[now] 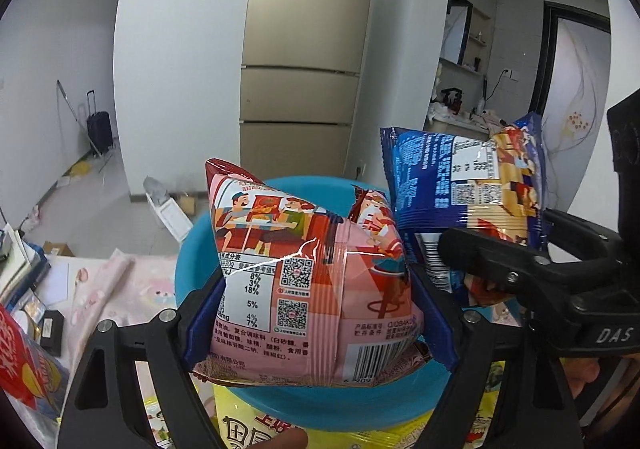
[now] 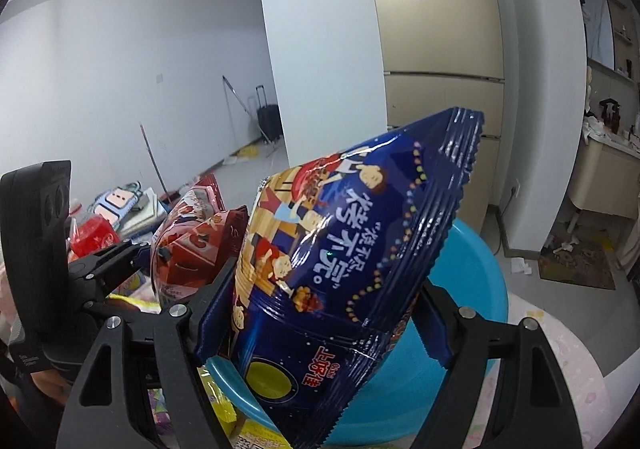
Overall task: Organize snacks
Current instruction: 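Carry both bags over the turquoise basin and open both tools to drop them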
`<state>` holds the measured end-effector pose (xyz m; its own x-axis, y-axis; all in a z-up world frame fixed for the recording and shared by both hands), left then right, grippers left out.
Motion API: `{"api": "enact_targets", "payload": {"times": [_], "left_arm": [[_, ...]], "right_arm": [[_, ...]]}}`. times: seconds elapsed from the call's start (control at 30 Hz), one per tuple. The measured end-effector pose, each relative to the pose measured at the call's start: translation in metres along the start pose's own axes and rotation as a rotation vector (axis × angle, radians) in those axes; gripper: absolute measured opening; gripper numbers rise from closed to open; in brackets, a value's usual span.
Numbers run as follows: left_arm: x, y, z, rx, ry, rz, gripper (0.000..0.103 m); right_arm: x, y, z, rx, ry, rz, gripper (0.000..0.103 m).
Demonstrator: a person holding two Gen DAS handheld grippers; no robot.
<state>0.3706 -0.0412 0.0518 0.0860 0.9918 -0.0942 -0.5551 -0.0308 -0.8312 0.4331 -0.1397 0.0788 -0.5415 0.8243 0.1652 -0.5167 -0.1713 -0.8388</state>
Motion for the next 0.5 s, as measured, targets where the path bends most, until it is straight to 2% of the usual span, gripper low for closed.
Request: {"api": "enact_targets", "payload": {"times": [0.13, 0.37, 0.4, 0.43, 0.5], "left_arm": [[-0.005, -0.004, -0.011, 0.005, -0.006, -0.004, 0.086], [-0.008, 0.011, -0.021, 0.016, -0.024, -0.012, 0.086], [-0.006, 0.01, -0.023, 0.018, -0.018, -0.003, 0.086], [-0.004, 0.011, -0.023, 0.021, -0.017, 0.003, 0.087], [-0.002, 0.009, -0.023, 0.011, -0.027, 0.013, 0.093]], "right_arm": [[0.0, 0.006, -0.007, 0.046, 0.02, 0.01, 0.078], [-0.002, 0.015, -0.014, 0.102, 0.052, 0.026, 0.078], [-0.002, 0.015, -0.015, 0.105, 0.048, 0.022, 0.081], [-0.003, 0.015, -0.015, 0.106, 0.043, 0.016, 0.089], [-0.002, 0.014, -0.015, 0.104, 0.033, 0.005, 0.098]]}}
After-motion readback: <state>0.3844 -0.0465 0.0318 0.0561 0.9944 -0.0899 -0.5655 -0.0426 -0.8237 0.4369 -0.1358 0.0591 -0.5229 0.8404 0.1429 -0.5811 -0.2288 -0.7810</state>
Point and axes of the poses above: each gripper's, at about its wrist camera, not at the fingertips, and z roughly against the way its jaws point, x to its left, y to its underside, the point moved 8 cm from there along -z, roughly the way its jaws point, and after that the axes turned 4 degrees about -y, right-handed, at the moved point
